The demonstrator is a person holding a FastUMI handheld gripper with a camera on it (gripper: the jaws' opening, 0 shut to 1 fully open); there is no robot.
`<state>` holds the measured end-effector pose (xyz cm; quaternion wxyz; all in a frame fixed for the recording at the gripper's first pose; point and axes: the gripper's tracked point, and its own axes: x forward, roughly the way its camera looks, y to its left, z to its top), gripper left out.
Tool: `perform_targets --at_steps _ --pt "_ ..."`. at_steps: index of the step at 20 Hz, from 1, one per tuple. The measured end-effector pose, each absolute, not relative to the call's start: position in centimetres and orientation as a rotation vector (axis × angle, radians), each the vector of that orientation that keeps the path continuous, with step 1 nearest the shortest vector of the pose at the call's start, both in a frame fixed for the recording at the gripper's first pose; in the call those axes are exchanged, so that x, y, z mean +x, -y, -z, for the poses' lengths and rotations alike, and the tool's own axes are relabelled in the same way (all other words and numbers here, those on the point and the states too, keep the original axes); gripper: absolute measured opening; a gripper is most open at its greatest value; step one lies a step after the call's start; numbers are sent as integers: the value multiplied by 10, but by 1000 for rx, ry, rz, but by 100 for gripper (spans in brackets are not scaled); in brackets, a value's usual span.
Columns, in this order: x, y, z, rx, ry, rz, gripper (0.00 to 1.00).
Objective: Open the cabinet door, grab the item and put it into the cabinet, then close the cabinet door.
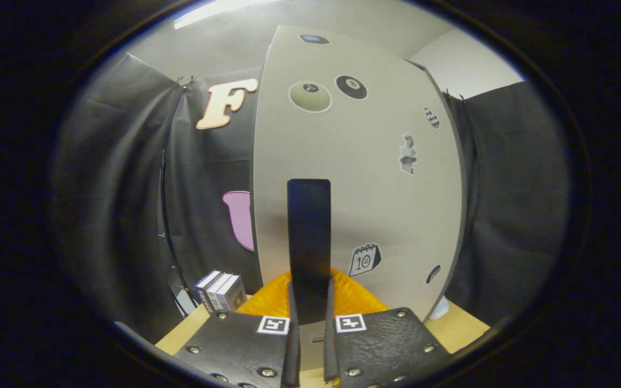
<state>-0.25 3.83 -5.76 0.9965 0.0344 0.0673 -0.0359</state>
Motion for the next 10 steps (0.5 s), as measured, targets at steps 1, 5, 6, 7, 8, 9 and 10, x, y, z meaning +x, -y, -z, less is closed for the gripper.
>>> perform_targets --at_steps 1,5,6,7,8,9,10 --pt "-5 -37 58 70 -133 75 17" --pt "-23 -26 54 90 -133 88 17" --pt "-32 -20 50 94 -134 95 17" --pt "-40 -15 47 97 -134 101 17" --pt "-44 -13 48 98 -135 104 17" --pt "-48 -10 47 102 -136 109 17" --pt "-52 -7 47 105 -137 115 17"
